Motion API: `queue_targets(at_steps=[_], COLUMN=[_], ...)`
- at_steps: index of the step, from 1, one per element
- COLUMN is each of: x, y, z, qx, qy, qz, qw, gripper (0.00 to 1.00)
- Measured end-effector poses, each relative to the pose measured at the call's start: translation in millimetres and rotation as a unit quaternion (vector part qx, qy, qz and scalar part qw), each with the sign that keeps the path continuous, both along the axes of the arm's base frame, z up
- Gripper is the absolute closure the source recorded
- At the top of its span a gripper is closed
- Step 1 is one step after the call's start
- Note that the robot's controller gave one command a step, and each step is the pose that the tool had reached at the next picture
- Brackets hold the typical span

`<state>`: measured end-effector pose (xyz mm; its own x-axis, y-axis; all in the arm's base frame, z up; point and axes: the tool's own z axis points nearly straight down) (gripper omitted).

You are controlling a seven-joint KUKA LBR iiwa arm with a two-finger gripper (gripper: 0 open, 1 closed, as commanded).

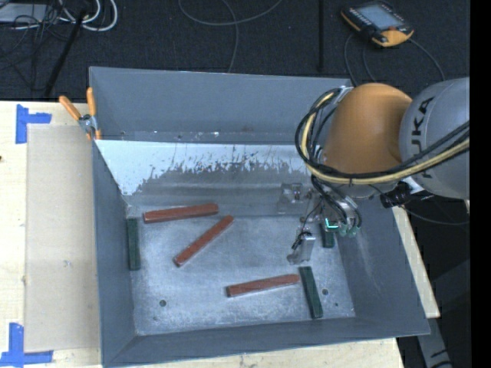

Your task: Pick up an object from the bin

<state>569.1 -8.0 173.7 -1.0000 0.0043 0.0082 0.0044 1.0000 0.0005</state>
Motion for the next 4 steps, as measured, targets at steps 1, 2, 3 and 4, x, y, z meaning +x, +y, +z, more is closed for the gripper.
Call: queue_targets(at_steps=[1, 2, 3, 4], x=[1.8, -32.3, -32.9, -84.3], y=[0.0, 5.7, 21.4, -0.7], z=[3.8, -37.7, -66.1, -103.7], qx=[0.0, 0.0, 0.0, 0.0], qy=[-0.0038, -0.0058, -0.0034, -0.0031], qz=[0.0, 0.04, -0.019, 0.037], qw=[1.0, 0.9992, 0.9998, 0.9993], gripper=[0.0, 0.0, 0.0, 1.0])
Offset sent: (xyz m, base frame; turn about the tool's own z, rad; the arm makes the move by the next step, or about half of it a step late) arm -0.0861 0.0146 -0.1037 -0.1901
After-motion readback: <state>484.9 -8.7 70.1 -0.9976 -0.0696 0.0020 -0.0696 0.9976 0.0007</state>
